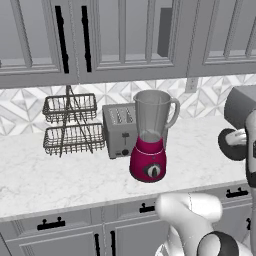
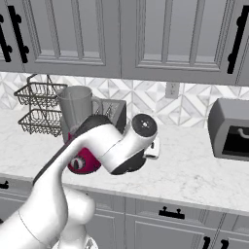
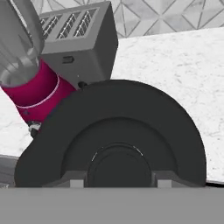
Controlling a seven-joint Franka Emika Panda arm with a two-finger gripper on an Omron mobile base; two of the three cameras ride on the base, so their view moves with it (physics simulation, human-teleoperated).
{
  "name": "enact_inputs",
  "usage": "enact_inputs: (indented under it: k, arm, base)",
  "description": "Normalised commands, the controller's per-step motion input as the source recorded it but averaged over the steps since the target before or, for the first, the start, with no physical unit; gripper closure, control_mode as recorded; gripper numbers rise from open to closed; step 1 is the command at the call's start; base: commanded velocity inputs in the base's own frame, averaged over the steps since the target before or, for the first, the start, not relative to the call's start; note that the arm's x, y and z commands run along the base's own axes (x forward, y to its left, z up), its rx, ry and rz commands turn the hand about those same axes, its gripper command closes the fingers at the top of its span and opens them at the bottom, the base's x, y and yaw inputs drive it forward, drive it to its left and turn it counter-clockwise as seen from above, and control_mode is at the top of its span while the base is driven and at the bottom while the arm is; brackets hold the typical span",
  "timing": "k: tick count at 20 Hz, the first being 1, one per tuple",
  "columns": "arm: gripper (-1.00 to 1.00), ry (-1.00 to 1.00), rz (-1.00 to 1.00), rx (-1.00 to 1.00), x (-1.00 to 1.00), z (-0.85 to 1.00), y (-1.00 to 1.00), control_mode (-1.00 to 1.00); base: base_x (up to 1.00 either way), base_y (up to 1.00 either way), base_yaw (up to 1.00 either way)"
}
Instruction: Close the lid blender by securely placing the lid on top.
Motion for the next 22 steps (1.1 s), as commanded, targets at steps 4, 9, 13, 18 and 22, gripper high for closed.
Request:
enact_inputs:
  k: [4,9,13,18,22]
  arm:
    - [1.0,-0.14,0.0,0.0,-0.14,1.0,0.53,-1.0]
    - [1.0,-0.07,0.0,0.0,-0.11,0.95,0.72,-1.0]
    - [1.0,-0.01,0.0,0.0,-0.07,0.82,0.66,-1.0]
    - [1.0,0.02,-0.01,0.0,0.0,0.59,0.58,-1.0]
    - [1.0,0.07,-0.02,0.0,0.0,0.52,0.6,-1.0]
  base:
    - [0.0,0.0,0.0]
    - [0.0,0.0,0.0]
    - [0.0,0.0,0.0]
    - [0.0,0.0,0.0]
    - [0.0,0.0,0.0]
